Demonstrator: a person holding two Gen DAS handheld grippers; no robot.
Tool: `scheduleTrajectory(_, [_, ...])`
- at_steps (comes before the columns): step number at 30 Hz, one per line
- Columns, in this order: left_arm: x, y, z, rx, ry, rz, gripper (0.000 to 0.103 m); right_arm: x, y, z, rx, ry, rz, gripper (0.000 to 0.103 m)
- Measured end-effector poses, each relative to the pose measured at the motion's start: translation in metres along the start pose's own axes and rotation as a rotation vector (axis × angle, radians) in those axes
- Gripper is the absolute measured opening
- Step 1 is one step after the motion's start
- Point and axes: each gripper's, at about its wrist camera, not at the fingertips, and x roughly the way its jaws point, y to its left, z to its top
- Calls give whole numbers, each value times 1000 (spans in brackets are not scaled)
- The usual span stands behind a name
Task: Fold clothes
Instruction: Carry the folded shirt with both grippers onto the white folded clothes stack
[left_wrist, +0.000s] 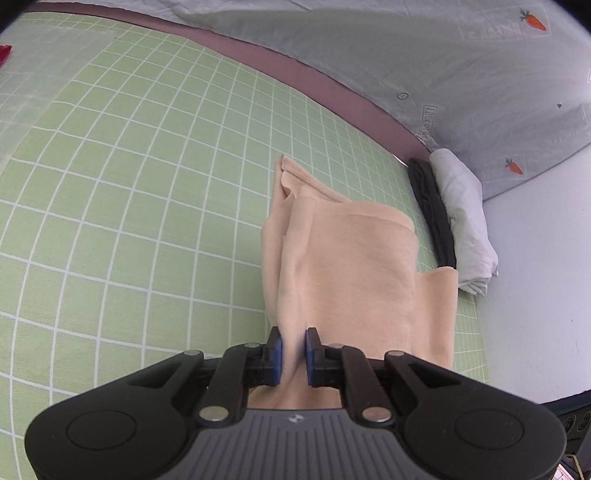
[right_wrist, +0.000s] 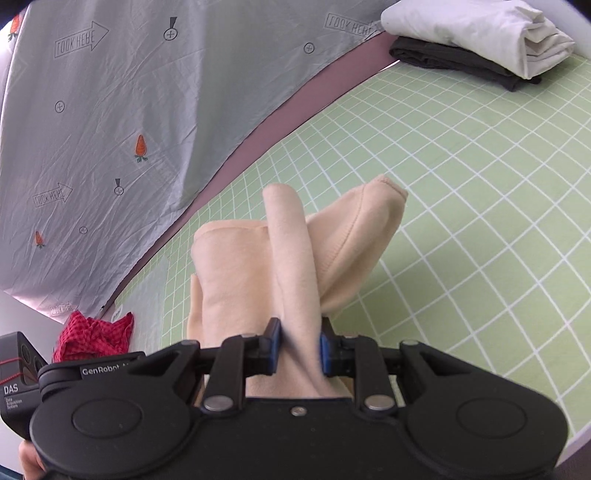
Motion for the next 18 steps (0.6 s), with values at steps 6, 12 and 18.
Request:
scheduleTrajectory(6, [22,-46,5,97,29,-51,13,-29,-31,11,60,-91,-37,22])
scheduleTrajectory(12, [56,-99,12,139,28,-82,13,-48,-77,41,89,-152,-41,22])
scheduleTrajectory(18, [107,-172,-9,81,-36,-81,13,-58,-143,110,21,-134,-10,22])
